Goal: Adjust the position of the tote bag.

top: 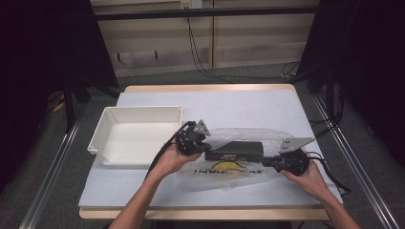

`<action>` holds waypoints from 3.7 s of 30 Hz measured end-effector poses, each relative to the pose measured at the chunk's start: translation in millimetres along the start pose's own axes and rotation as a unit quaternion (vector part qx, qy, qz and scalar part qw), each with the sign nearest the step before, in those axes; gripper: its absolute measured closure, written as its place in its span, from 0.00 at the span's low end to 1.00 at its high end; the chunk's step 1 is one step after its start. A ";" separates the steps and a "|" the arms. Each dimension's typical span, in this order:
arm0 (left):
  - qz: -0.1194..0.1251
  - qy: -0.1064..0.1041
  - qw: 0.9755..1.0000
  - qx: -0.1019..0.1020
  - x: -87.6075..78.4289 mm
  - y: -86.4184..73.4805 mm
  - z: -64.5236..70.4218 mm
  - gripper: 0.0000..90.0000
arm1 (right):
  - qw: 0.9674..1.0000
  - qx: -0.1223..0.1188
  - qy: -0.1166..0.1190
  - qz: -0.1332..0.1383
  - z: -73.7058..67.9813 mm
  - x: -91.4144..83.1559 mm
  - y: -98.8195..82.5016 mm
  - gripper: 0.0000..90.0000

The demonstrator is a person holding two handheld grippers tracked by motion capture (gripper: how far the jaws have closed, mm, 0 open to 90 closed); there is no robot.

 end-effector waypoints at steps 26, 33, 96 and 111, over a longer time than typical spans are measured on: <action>-0.082 0.025 0.994 -0.072 20.7 -1.9 -47.3 1.00 | 0.997 -0.035 0.033 -0.057 -27.6 6.8 -31.7 1.00; -0.053 0.012 0.997 -0.049 13.9 8.4 -33.9 1.00 | 0.999 -0.008 0.030 0.007 -18.5 -8.8 -8.0 1.00; -0.054 0.015 0.998 -0.039 5.3 -76.5 20.7 1.00 | 0.990 0.092 -0.099 -0.033 107.7 34.3 -13.6 1.00; -0.024 0.010 0.997 -0.068 -20.3 -112.6 13.7 1.00 | 0.985 0.103 -0.133 -0.027 124.5 26.1 -22.3 1.00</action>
Point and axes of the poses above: each handheld gripper's, and its own axes: x roughly forward along the jaws, y roughly out of its top, z roughly to its right, the point moved 9 cm from there along x, roughly forward along the jaws, and after that the axes turned 1 degree about -x, right-handed, at the moved point
